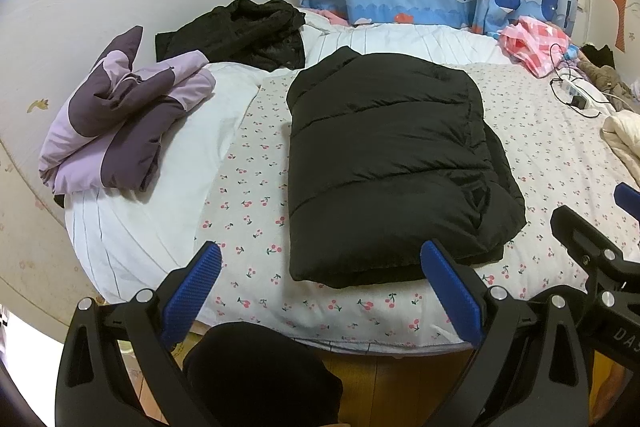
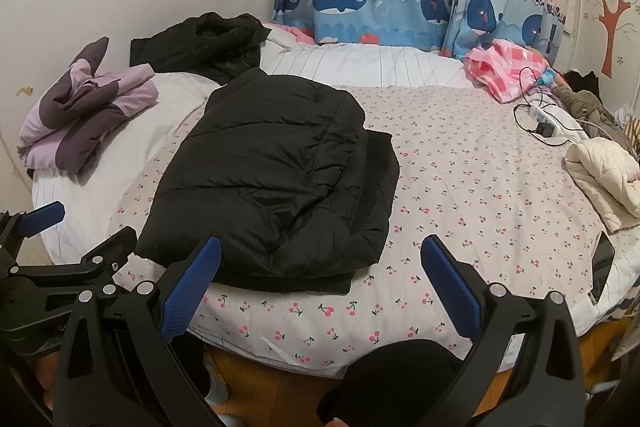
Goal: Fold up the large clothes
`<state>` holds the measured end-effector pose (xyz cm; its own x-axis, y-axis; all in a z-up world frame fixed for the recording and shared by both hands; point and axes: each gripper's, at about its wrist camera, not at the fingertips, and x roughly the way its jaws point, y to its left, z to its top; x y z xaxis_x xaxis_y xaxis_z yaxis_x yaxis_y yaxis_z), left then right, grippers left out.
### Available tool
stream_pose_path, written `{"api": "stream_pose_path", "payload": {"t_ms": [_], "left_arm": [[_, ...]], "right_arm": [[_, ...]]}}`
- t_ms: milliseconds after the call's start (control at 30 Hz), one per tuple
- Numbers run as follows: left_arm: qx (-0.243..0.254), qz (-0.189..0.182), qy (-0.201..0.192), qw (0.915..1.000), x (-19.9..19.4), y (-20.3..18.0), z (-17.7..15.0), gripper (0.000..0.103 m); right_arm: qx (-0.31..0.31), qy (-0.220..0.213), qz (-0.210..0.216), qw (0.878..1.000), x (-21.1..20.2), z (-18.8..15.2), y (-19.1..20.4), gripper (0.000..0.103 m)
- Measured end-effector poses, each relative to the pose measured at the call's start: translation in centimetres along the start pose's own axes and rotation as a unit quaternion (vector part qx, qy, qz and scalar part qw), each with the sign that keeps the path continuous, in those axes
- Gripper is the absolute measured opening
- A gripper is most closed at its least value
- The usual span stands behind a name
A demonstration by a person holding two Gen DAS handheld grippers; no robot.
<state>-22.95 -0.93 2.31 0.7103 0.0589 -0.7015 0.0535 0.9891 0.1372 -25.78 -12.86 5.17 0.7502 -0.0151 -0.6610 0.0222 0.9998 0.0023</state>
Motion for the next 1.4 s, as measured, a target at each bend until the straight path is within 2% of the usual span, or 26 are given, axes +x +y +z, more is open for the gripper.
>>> {"api": "stream_pose_path", "payload": {"t_ms": [1100,1233,1400], "left_arm": [[-0.010,-0.002,0.020,0.9998,2.2,-0.3,2.1,0.096],[-0.019,-0.013,0.022,0.9995,2.1,-0.2,2.1,0.096],[-0.024,0.013,-0.001,0.9996,1.1,0.2,2.0,0.096]], "right_arm": [[0.003,0.014,-0.001,1.000,2.7,1.2,-0.9,0.097],[0.007,0.015,0.003,1.000,2.8,1.1,-0.9,0.097],[0.008,0.013,0.004,1.000,2.4,0.8,-0.8,0.097]]}}
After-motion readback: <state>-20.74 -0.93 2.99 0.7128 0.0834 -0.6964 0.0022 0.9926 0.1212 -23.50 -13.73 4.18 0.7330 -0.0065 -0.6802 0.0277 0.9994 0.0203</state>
